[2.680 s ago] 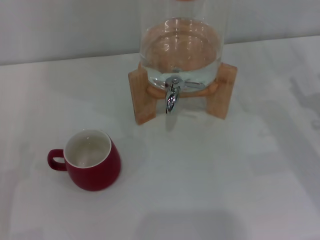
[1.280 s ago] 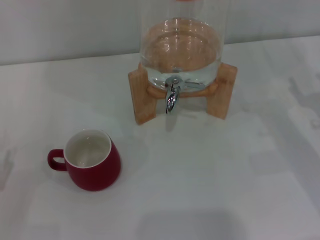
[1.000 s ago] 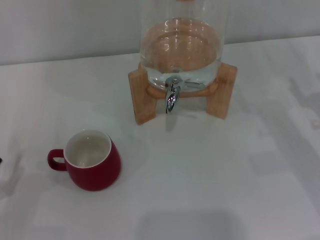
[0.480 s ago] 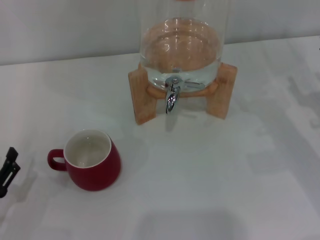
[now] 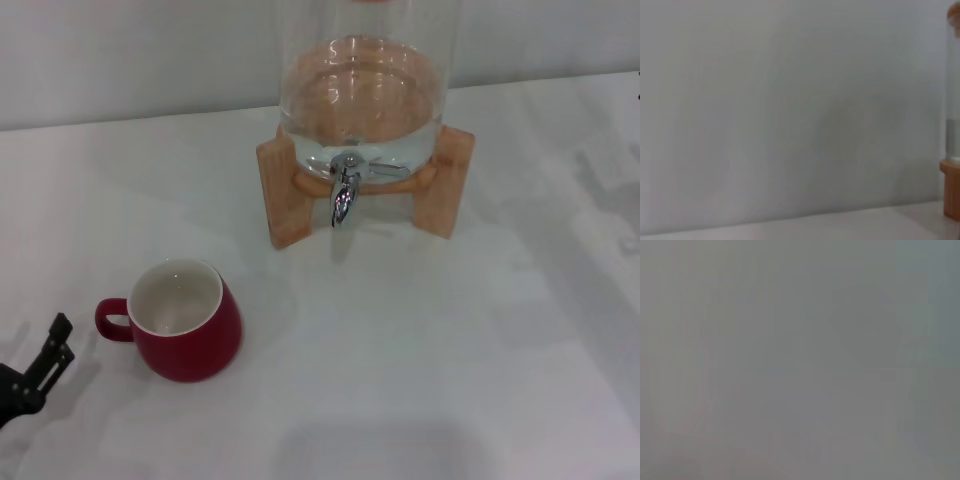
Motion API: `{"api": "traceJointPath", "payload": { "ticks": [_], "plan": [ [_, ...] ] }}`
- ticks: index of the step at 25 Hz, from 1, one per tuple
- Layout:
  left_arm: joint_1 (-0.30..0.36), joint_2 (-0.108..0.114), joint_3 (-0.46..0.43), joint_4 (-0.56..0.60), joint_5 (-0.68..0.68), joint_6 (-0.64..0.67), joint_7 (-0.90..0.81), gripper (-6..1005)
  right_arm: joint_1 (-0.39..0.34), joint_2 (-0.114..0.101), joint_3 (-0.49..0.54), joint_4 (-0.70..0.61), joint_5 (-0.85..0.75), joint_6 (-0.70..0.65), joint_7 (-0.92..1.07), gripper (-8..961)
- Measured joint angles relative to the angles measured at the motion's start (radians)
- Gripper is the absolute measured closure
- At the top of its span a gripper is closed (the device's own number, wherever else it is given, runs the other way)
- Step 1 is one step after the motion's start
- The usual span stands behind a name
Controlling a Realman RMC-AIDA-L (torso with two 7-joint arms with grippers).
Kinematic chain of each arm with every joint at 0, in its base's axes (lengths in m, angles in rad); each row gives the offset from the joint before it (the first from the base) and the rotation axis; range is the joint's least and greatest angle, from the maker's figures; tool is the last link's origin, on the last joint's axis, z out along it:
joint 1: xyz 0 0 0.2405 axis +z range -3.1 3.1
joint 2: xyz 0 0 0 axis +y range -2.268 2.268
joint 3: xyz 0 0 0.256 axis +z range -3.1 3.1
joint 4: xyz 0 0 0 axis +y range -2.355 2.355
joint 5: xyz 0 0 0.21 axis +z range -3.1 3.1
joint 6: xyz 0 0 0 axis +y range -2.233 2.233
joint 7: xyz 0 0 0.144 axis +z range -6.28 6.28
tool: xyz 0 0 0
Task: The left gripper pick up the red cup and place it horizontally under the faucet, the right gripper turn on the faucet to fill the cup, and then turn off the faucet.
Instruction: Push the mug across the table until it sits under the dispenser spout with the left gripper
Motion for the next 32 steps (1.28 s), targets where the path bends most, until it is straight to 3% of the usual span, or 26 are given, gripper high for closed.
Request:
{"api": "traceJointPath", "payload": {
  "ticks": [32],
  "plan": [
    [0.002, 0.007, 0.067, -0.009, 0.000, 0.070, 0.000, 118, -0.005, 0.000, 0.000, 0.003, 0.000, -0.025, 0.000, 111]
  ]
}}
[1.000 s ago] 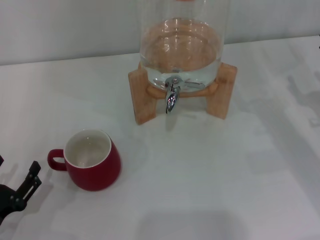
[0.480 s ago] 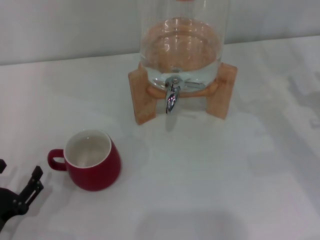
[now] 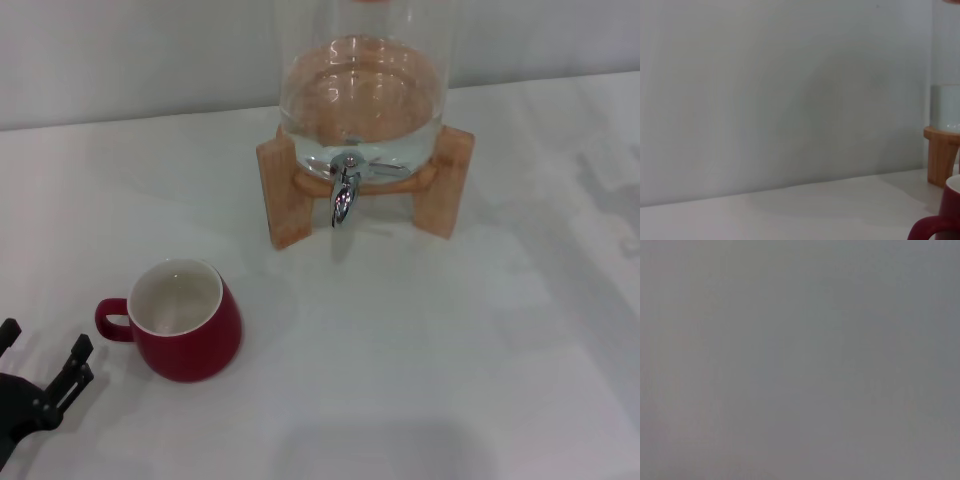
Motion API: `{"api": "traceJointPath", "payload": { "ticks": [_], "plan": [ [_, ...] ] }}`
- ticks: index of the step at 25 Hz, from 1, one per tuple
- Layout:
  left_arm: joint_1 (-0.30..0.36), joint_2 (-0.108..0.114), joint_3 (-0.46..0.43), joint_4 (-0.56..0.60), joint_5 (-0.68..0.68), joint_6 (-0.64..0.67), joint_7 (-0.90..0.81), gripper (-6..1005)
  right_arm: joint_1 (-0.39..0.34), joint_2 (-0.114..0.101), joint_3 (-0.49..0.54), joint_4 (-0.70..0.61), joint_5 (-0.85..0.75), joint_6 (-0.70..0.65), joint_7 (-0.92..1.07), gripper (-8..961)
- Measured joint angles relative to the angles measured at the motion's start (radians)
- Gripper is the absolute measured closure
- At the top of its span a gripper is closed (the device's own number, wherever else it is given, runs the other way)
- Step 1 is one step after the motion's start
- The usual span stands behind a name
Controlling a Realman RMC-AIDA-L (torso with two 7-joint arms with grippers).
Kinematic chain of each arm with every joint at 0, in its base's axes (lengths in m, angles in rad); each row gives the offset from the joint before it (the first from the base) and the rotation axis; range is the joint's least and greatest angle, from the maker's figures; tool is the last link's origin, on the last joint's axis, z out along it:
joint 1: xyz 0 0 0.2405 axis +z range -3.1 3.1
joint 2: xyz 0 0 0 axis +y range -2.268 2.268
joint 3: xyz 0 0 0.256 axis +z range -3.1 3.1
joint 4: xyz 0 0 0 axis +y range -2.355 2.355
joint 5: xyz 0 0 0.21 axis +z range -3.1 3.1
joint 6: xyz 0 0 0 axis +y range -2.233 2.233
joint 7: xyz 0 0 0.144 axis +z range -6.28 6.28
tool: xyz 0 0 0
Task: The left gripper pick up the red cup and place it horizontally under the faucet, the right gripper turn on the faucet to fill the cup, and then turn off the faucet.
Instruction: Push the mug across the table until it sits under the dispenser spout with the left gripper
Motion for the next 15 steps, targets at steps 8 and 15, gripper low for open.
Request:
{"api": "traceJointPath", "payload": {
  "ticks": [8, 15],
  "plan": [
    [-0.002, 0.002, 0.002, 0.000, 0.000, 0.000, 0.000, 118, 0.000, 0.000, 0.000, 0.000, 0.000, 0.000, 0.000, 111],
    [-0.004, 0.005, 0.005, -0.002, 0.000, 0.000, 0.000, 119, -0.001, 0.000, 0.000, 0.000, 0.000, 0.001, 0.000, 111]
  ]
}}
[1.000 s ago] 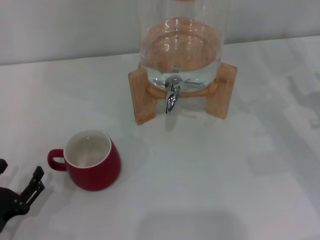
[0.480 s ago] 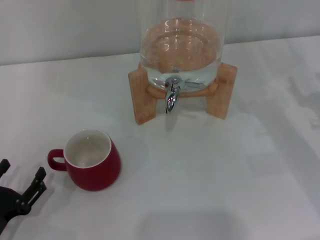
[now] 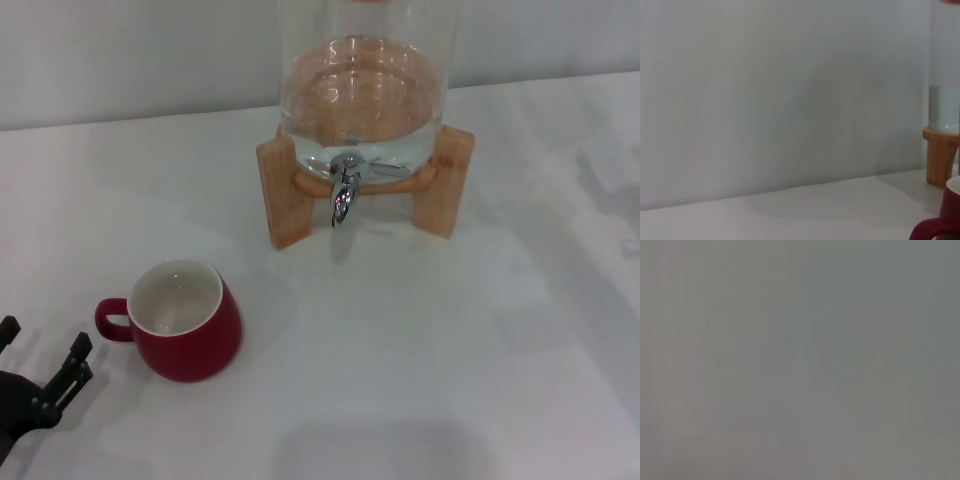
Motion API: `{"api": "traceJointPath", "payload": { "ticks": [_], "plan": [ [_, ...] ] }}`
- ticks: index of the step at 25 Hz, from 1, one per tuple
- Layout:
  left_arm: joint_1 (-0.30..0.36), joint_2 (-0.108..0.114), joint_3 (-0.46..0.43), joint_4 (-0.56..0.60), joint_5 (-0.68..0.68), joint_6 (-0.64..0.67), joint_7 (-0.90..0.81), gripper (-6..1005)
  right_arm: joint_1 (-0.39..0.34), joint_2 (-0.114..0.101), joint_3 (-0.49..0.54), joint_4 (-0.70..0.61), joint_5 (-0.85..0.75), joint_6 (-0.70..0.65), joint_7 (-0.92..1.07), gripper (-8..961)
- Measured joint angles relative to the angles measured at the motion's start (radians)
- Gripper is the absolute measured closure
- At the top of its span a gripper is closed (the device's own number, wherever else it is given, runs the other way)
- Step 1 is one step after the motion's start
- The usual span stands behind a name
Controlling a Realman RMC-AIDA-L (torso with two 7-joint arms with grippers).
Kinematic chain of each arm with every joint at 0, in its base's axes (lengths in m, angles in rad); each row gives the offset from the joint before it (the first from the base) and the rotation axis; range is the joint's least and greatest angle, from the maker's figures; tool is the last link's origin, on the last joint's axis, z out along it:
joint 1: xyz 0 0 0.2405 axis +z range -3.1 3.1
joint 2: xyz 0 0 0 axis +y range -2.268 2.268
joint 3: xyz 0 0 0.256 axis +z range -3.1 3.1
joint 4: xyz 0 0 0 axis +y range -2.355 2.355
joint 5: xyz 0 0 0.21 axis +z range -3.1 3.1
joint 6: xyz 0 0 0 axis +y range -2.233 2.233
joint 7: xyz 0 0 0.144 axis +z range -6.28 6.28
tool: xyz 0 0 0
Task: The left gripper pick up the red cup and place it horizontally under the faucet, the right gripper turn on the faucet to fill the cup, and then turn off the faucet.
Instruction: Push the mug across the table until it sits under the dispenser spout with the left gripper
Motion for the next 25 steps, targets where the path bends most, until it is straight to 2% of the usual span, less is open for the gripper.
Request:
{"api": "traceJointPath", "payload": {
  "ticks": [9, 25],
  "plan": [
    [-0.018, 0.008, 0.000, 0.001, 0.000, 0.000, 0.000, 119, 0.000, 0.000, -0.011, 0.000, 0.000, 0.000, 0.000, 111],
    [-0.037, 0.008, 0.011, 0.000, 0.041, 0.038, 0.000, 119, -0.005, 0.000, -0.021, 0.001, 0.000, 0.000, 0.000, 111]
  ]
}}
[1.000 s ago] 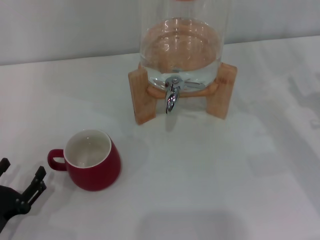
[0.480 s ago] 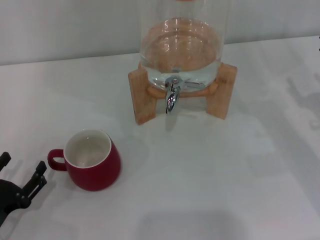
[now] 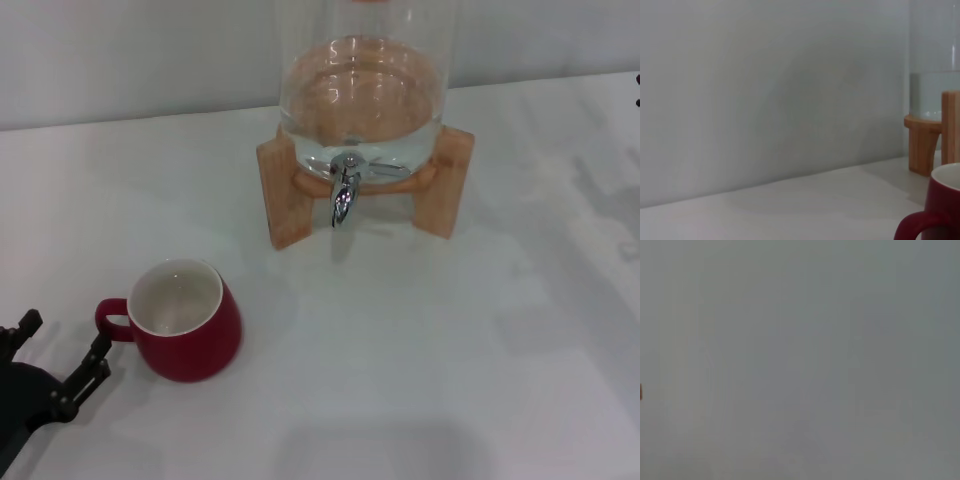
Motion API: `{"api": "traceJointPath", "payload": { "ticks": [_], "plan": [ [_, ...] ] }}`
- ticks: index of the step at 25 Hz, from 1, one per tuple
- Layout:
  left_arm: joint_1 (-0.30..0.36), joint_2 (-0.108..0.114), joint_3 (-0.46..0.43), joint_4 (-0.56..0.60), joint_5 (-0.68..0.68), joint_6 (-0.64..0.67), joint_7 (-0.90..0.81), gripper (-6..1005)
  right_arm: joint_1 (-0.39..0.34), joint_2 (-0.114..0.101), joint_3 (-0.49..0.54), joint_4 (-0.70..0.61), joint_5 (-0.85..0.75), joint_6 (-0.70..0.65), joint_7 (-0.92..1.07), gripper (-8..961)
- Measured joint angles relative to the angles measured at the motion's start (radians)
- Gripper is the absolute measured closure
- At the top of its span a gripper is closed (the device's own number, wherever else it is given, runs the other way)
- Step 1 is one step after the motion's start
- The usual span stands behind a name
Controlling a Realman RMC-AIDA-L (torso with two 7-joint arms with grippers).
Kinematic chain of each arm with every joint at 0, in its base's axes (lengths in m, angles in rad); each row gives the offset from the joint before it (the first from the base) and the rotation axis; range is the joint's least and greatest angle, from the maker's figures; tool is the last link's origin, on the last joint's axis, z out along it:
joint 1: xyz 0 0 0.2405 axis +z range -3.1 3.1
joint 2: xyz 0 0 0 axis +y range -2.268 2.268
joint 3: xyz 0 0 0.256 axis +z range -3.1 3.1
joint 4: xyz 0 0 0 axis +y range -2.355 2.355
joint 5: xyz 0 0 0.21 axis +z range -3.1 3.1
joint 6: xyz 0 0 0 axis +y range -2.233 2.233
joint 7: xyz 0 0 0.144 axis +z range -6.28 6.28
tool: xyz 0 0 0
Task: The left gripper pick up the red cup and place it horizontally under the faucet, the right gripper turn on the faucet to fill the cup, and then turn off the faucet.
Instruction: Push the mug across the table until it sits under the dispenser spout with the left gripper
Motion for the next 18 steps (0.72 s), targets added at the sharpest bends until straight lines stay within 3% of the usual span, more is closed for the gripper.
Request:
{"api": "traceJointPath", "payload": {
  "ticks": [18],
  "plan": [
    [-0.018, 0.005, 0.002, -0.004, 0.021, 0.002, 0.000, 120, 0.000, 0.000, -0.001, 0.001, 0.000, 0.003, 0.000, 112]
  ]
}}
